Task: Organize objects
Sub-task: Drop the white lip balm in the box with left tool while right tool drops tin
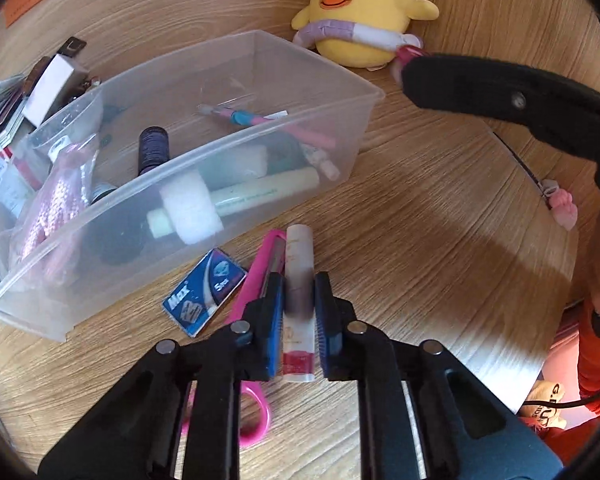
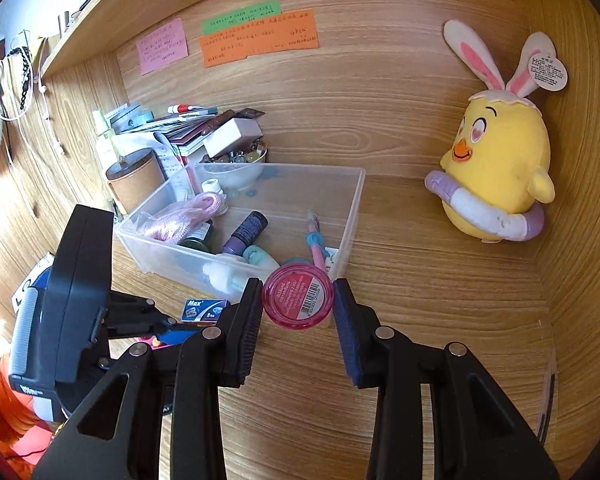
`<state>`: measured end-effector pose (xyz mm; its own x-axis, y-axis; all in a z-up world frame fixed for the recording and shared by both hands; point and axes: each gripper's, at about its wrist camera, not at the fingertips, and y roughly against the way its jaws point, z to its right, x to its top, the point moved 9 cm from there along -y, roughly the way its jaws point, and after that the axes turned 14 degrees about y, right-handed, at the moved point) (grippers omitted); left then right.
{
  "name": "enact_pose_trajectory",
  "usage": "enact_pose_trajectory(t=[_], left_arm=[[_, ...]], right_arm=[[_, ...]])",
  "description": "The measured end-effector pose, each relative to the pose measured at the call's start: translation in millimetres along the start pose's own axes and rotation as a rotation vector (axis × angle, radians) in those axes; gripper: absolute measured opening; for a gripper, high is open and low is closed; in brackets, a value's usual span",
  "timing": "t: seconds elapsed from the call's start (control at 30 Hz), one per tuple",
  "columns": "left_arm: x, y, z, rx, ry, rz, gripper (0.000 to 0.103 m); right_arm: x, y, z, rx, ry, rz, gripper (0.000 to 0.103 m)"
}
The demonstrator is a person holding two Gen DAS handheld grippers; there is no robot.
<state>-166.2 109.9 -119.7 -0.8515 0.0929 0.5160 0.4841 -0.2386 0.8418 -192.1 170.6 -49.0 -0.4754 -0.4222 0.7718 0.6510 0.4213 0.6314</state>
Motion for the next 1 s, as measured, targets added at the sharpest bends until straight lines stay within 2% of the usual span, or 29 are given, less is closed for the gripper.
enact_pose_trajectory(t=[0.2,0.5,0.7,0.8,1.0], left_arm=[[0,10,3,0.005,-0.008,0.037,0.014],[22,64,-5,-0.064,0.035,0.144,0.014],[50,88,-21,-0.021,0.071,0.224,0.014],[65,87,-32,-0.001,0.097,0.231,0.014],[79,68,-58,0.017,0.157,0.186,0.014]], right_arm=[[13,-9,5,0.009,-0.006,0.008,0.032],[38,-18,12,-0.005,0.008,0.022,0.032],[42,-36,11,-0.004,0.024,-0.010,0.032],[37,-49,6,0.008,0.031,-0.039,0.032],[28,-71,-1,0.024,0.044,-0.091,0.032]])
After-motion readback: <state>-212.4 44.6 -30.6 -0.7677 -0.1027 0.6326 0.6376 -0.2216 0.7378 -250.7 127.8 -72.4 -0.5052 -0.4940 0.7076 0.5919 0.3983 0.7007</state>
